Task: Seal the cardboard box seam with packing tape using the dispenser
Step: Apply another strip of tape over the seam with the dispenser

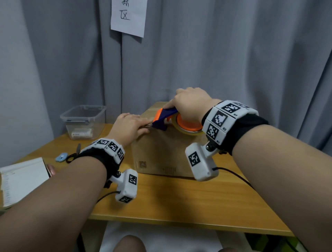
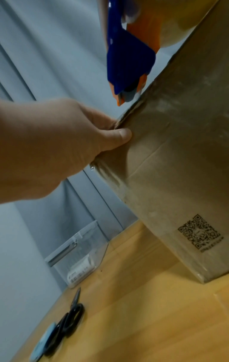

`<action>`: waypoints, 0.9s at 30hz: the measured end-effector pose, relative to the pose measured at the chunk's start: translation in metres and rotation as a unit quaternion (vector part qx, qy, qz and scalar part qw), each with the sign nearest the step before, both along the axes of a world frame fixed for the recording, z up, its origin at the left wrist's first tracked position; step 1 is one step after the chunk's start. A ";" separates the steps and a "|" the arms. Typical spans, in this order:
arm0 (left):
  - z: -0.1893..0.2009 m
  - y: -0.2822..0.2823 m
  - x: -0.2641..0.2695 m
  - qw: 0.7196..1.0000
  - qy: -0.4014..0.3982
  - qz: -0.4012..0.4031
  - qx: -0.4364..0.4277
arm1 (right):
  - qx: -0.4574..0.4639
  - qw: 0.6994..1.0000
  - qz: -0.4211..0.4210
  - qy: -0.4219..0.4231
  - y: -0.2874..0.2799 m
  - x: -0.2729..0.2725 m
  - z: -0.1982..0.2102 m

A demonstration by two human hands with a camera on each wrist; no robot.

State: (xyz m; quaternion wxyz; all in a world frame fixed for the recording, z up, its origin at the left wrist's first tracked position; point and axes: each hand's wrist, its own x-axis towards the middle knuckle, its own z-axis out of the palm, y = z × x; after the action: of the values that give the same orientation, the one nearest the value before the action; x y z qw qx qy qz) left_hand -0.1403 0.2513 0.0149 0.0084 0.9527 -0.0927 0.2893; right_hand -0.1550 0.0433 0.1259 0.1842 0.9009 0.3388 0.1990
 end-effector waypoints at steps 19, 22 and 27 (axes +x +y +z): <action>-0.002 -0.032 0.001 0.999 0.016 0.012 0.035 | 0.002 0.999 -0.033 0.025 -0.072 0.025 -0.007; -0.003 -0.039 0.003 1.000 0.019 0.005 0.014 | 0.007 0.999 -0.038 0.023 -0.073 0.027 -0.008; -0.009 -0.068 0.014 0.998 0.040 -0.037 -0.008 | 0.014 0.999 -0.040 0.025 -0.071 0.031 -0.009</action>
State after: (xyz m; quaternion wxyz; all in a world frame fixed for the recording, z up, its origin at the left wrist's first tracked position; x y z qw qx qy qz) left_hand -0.1266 0.1833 0.0061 0.0305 0.9594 -0.1250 0.2508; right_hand -0.1241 -0.0273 0.1172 0.1714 0.9209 0.3041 0.1733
